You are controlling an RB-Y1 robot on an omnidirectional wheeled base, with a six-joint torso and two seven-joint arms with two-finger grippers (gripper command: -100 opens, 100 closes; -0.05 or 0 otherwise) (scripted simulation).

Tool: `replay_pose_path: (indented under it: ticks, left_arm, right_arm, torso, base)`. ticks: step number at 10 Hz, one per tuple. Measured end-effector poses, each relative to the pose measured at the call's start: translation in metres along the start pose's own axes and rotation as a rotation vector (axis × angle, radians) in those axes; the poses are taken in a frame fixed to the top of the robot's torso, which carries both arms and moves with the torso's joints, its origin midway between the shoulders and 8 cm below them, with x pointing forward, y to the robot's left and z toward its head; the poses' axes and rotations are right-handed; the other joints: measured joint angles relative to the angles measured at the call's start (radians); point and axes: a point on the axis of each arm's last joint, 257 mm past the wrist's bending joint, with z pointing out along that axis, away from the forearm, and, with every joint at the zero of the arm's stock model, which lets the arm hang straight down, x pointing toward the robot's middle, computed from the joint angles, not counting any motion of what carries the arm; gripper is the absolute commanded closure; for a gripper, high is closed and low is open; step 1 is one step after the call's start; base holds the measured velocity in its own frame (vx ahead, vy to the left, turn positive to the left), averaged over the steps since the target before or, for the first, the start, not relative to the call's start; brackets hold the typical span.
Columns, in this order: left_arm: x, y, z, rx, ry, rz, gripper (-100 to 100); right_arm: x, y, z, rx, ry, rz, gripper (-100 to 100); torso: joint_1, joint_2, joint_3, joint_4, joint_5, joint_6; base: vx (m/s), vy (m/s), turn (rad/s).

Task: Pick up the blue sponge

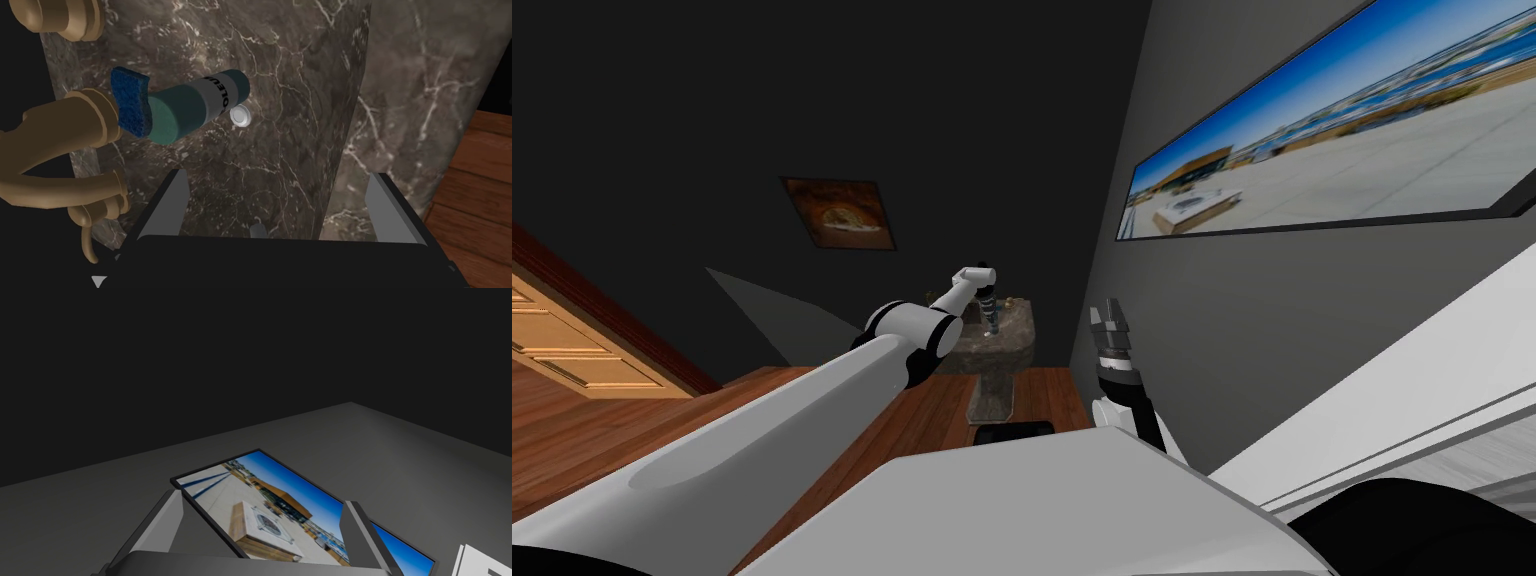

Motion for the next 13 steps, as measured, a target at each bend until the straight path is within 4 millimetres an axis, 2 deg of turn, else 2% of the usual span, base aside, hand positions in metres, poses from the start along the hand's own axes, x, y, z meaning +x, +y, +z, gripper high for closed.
replay_pose_path:
  ticks: [7, 10, 11, 12, 13]
  left_arm:
    - [-0.011, 0.037, 0.000, -0.150, -0.030, -0.017, -100]
    - [-0.014, 0.044, -0.002, -0.177, -0.039, -0.018, -100]
    - [-0.014, 0.045, -0.003, -0.179, -0.039, -0.019, 0]
    - [-0.014, 0.045, -0.003, -0.179, -0.039, -0.019, -100]
    - [-0.012, 0.040, -0.006, -0.159, -0.036, -0.015, -100]
  right_arm:
    - [0.000, 0.000, 0.000, 0.000, 0.000, 0.000, 0]
    - [0.000, 0.000, 0.000, 0.000, 0.000, 0.000, 0]
    - [0.000, 0.000, 0.000, 0.000, 0.000, 0.000, 0]
    - [0.000, 0.000, 0.000, 0.000, 0.000, 0.000, 0]
    - [0.000, 0.000, 0.000, 0.000, 0.000, 0.000, 0]
  torso:
    - [0.021, -0.013, -0.007, -0.001, 0.003, -0.010]
    - [0.024, -0.010, -0.006, -0.002, 0.004, -0.012]
    - [0.024, -0.010, -0.006, -0.001, 0.004, -0.012]
    - [0.024, -0.010, -0.006, -0.001, 0.004, -0.012]
    - [0.022, -0.002, -0.001, 0.000, 0.004, -0.012]
  base:
    - [0.060, 0.036, -0.033]
    - [-0.001, 0.004, -0.013]
    - [0.000, 0.000, 0.000]
    - [-0.172, -0.026, 0.074]
    - [-0.240, -0.011, 0.043]
